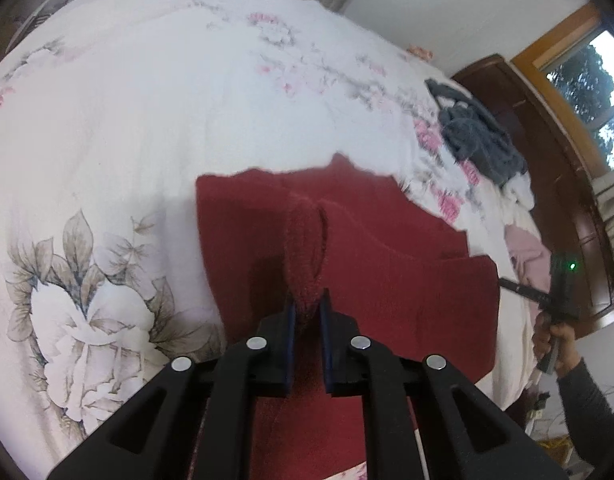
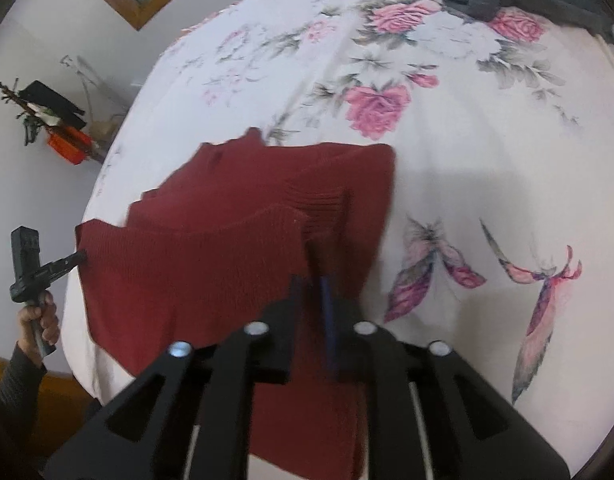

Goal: Fold small clothes

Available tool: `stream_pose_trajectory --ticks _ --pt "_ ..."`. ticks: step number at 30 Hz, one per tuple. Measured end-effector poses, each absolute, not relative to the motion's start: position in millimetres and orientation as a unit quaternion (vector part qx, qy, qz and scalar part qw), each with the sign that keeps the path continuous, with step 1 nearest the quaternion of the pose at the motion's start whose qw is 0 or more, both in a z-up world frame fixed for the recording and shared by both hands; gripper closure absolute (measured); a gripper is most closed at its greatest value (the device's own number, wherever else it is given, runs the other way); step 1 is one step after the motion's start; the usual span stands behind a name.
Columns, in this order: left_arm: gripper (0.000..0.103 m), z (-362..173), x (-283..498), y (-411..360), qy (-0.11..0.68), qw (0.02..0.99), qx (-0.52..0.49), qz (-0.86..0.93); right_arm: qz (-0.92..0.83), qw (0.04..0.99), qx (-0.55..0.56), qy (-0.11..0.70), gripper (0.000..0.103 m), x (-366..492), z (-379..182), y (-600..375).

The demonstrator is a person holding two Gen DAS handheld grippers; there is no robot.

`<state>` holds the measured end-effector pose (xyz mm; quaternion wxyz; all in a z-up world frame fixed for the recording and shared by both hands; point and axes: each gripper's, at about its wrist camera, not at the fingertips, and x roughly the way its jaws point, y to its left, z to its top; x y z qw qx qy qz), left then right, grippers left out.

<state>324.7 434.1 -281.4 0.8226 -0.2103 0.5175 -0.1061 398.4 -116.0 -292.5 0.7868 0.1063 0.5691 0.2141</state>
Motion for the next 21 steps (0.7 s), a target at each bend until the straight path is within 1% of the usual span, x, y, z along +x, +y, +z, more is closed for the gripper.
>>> stream_pose_trajectory --ticks 2,5,7,10,11,12,14,18,21 --pt "0.093 -294 328 438 0.528 0.814 -0.221 -0.099 0.196 0.788 0.105 0.574 0.06 403 -303 -120" --pt "0.093 -309 334 443 0.538 0.804 -0.236 -0.093 0.187 0.782 0.091 0.587 0.059 409 -317 -118" --pt "0.093 -317 339 445 0.545 0.799 -0.237 -0.089 0.184 0.783 0.085 0.589 0.055 413 -323 -118" --pt "0.093 -324 343 445 0.552 0.795 -0.234 -0.089 0.193 0.775 0.097 0.594 0.056 418 -331 -117" --pt "0.093 -326 344 445 0.553 0.795 -0.234 -0.088 0.199 0.772 0.101 0.595 0.065 419 -332 -116" --pt "0.093 -327 344 445 0.553 0.794 -0.235 -0.088 0.208 0.766 0.108 0.599 0.083 419 -333 -115" --pt "0.093 -328 343 445 0.551 0.796 -0.237 -0.084 0.21 0.769 0.093 0.596 0.097 417 -331 -110" --pt "0.094 -316 333 444 0.532 0.809 -0.236 -0.082 0.213 0.791 0.086 0.567 0.099 405 -308 -106" --pt "0.094 -290 320 441 0.502 0.827 -0.236 -0.093 0.218 0.811 0.087 0.536 0.099 393 -277 -109"
